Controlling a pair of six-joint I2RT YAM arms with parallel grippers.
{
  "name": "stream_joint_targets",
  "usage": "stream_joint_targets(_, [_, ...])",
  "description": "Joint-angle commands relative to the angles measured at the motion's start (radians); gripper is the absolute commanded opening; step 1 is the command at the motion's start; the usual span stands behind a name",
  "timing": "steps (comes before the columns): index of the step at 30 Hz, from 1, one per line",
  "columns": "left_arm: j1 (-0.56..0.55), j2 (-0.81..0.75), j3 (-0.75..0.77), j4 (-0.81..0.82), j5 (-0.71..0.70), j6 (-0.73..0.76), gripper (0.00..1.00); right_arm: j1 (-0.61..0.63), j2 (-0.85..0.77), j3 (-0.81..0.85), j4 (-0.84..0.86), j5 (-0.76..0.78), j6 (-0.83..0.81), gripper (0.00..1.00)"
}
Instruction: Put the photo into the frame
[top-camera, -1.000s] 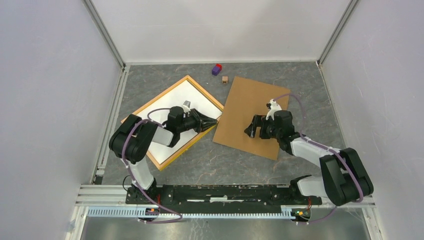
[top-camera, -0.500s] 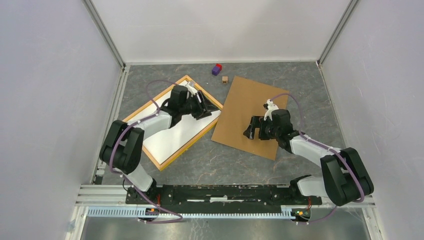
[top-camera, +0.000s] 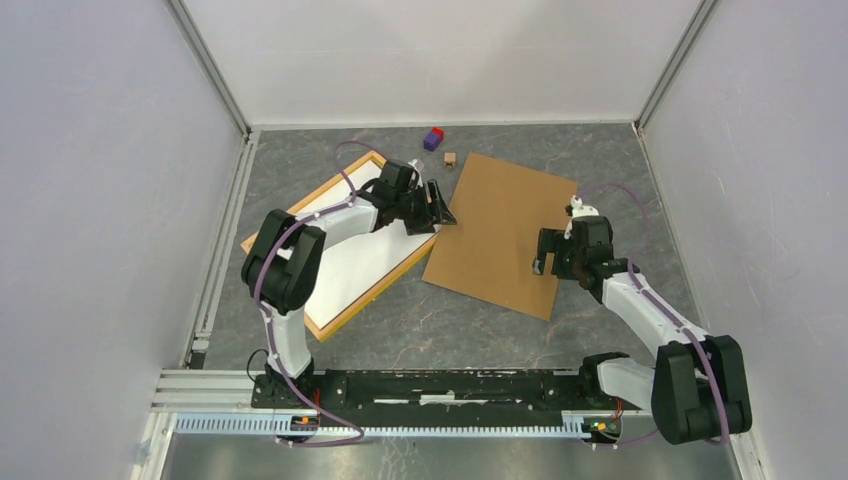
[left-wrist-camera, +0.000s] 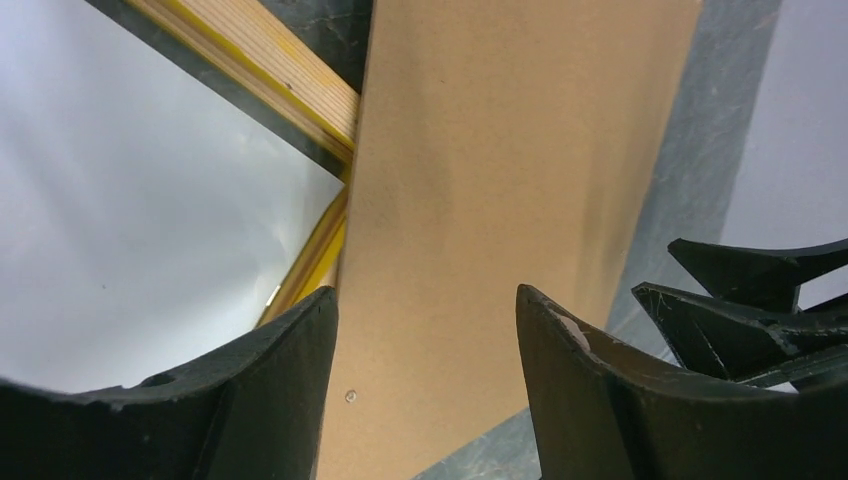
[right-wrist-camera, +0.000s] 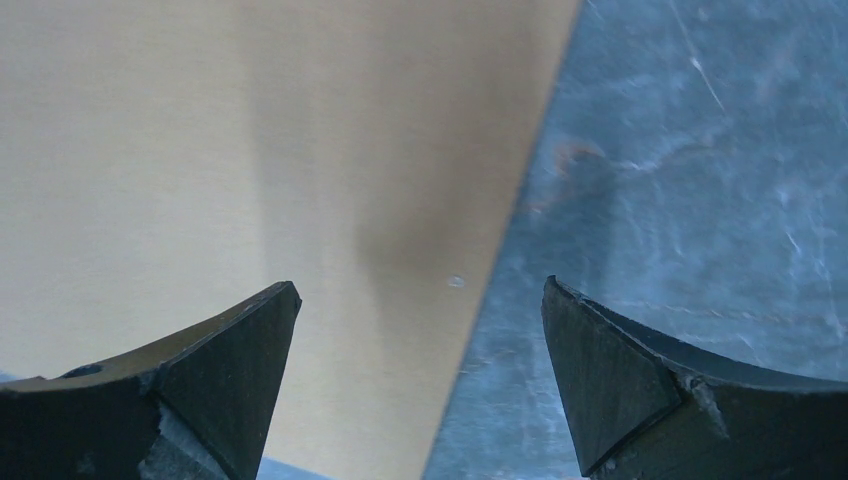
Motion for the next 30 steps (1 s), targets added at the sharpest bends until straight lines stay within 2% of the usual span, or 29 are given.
stream_joint_targets(1, [-0.008,0.040,0.092,-0.043,-0.037,0.087,0.72,-0.056,0.038,-0.058,0.045,-0.052,-0.037,0.98])
stream_joint_targets(6, [-0.011,0.104,0.156,-0.075,-0.070,0.109,0.73,-0.060,0.102,-0.091,0.099,-0.119,-0.029,0.98])
stream_joint_targets(13, [-0.012,0.194,0.248,-0.098,-0.044,0.109,0.73,-0.060,0.116,-0.115,0.135,-0.141,-0.023,0.98])
stream_joint_targets(20, [-0.012,0.211,0.290,-0.091,0.054,0.080,0.71,-0.060,0.129,-0.132,0.152,-0.161,-0.023,0.98])
stream_joint_targets(24, [-0.012,0.174,0.253,0.008,0.168,0.005,0.68,-0.060,0.132,-0.143,0.166,-0.193,-0.016,0.98])
stream_joint_targets(30, [-0.018,0.090,0.165,0.197,0.272,-0.155,0.57,-0.059,0.115,-0.155,0.172,-0.226,-0.006,0.98])
